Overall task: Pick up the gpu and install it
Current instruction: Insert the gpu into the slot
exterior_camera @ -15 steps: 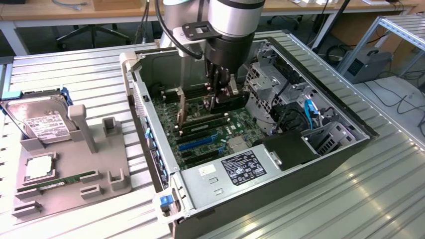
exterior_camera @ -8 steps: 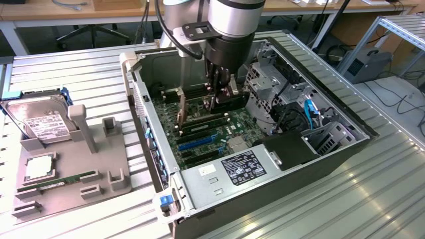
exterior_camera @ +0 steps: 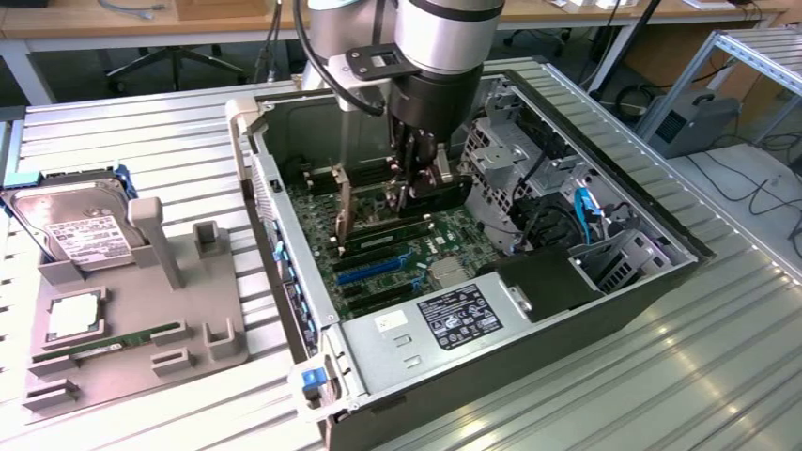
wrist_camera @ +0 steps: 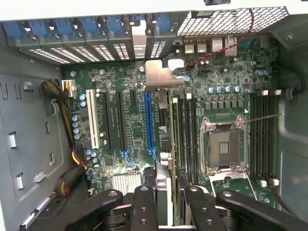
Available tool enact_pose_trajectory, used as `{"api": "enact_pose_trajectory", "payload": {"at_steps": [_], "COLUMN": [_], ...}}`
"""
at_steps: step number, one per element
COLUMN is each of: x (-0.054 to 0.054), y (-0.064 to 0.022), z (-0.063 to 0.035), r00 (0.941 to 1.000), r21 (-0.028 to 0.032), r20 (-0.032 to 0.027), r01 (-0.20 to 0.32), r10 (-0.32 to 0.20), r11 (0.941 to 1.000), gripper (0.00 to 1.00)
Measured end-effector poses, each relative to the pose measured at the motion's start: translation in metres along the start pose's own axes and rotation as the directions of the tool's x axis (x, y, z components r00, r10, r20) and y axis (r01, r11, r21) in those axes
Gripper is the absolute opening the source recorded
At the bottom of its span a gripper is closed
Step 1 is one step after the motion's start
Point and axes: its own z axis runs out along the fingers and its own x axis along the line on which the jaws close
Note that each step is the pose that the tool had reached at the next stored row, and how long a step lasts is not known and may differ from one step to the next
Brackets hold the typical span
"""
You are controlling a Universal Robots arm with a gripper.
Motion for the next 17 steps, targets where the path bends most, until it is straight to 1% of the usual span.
{"api": "enact_pose_trajectory", "payload": {"at_steps": [17], "x": [0.0032], "y": [0.0007], "z": [0.0036], "r00": [1.0], "r21": [0.0], "r20": [-0.0002], "r01": [0.0], "r10": [0.0], "r11": [1.0], "gripper": [0.27]}}
